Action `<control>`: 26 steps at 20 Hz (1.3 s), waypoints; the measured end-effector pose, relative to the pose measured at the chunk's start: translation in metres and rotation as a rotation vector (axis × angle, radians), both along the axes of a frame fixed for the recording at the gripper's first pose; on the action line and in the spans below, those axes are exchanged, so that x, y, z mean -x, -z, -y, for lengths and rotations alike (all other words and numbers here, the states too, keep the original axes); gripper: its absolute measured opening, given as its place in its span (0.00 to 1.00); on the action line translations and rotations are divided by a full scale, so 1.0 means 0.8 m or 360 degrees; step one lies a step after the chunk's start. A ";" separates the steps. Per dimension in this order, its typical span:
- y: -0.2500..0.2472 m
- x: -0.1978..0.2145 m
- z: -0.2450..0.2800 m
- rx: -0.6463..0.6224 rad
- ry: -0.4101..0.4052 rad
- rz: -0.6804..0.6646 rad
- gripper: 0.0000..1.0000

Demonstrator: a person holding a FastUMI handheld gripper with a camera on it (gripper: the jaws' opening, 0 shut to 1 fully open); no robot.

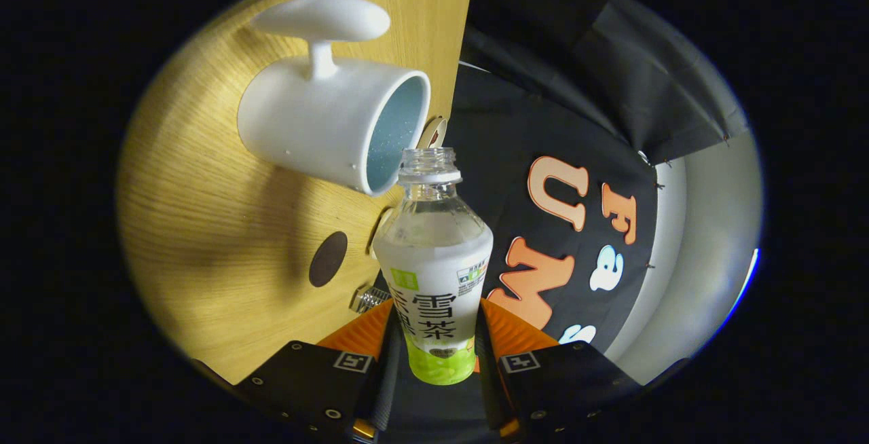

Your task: Take the bottle from table, then pour the juice into the cup, finally place the bottle on the coaster

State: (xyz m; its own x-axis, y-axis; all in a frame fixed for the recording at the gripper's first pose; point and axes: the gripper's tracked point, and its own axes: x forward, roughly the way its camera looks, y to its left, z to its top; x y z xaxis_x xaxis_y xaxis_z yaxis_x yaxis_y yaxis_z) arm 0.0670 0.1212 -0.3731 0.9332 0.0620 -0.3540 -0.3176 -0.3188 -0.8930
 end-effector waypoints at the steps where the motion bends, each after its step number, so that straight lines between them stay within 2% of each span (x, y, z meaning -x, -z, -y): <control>1: 0.005 0.000 0.002 -0.0052 0.0037 -0.0027 0.54; 5: 0.027 0.006 0.010 -0.0350 0.0226 -0.0165 0.54; 12: 0.046 0.010 0.009 -0.0861 0.0491 -0.0238 0.54; 21: 0.047 -0.041 0.029 -0.1574 0.0891 -0.0312 0.55; 26: 0.050 -0.074 0.044 -0.1811 0.1012 -0.0298 0.54</control>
State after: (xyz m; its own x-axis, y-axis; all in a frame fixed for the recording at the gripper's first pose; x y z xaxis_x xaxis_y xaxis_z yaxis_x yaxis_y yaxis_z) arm 0.1265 0.0856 -0.4135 0.8527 -0.0190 -0.5221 -0.2799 0.8272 -0.4873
